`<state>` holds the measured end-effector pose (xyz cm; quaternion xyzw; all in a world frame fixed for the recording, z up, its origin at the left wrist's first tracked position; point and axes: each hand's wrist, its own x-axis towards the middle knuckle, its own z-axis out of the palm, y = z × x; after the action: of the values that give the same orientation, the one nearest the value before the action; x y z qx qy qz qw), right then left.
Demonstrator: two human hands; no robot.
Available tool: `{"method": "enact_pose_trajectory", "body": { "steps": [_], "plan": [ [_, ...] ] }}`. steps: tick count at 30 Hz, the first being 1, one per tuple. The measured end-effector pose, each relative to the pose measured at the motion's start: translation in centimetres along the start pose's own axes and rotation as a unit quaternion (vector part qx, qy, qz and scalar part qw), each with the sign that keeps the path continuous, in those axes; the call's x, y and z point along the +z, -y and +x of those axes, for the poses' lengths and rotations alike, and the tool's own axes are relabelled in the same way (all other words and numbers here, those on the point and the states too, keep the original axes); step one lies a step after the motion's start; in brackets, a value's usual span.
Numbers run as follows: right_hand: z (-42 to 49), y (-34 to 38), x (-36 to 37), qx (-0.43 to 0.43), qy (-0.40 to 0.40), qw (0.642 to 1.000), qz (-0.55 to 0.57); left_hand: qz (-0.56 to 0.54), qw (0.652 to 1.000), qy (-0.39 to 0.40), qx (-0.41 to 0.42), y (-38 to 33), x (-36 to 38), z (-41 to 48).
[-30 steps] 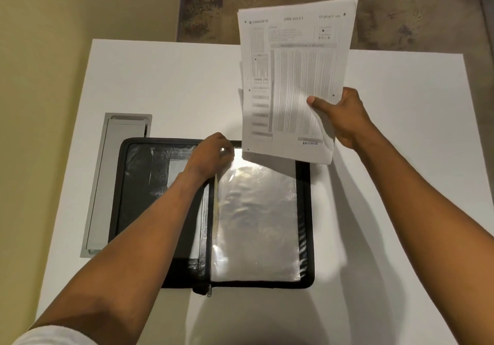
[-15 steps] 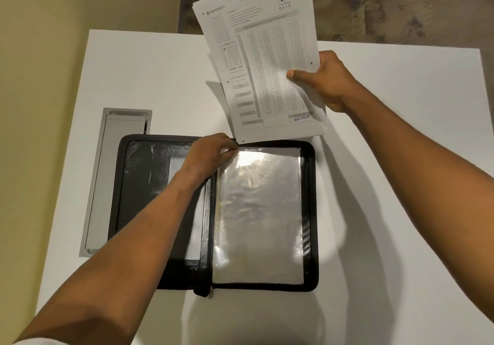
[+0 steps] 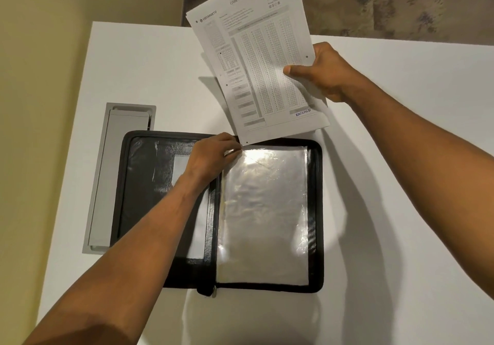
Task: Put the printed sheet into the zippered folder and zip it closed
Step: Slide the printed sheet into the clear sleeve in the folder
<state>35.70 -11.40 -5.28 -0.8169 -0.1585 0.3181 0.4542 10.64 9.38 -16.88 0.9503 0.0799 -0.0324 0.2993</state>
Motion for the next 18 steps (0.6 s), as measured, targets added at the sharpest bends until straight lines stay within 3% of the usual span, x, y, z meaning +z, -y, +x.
{"method": "enact_pose_trajectory", "body": {
  "steps": [9, 18],
  "plan": [
    [1.1, -1.0, 1.0, 0.004, 0.039, 0.999, 0.023, 0.021, 1.0, 0.015, 0.012, 0.1, 0.0, -0.2],
    [3.0, -3.8, 3.4, 0.073, 0.082, 0.988, 0.106, -0.027, 0.998, 0.059, -0.019, -0.8, -0.2, 0.6]
  ]
}}
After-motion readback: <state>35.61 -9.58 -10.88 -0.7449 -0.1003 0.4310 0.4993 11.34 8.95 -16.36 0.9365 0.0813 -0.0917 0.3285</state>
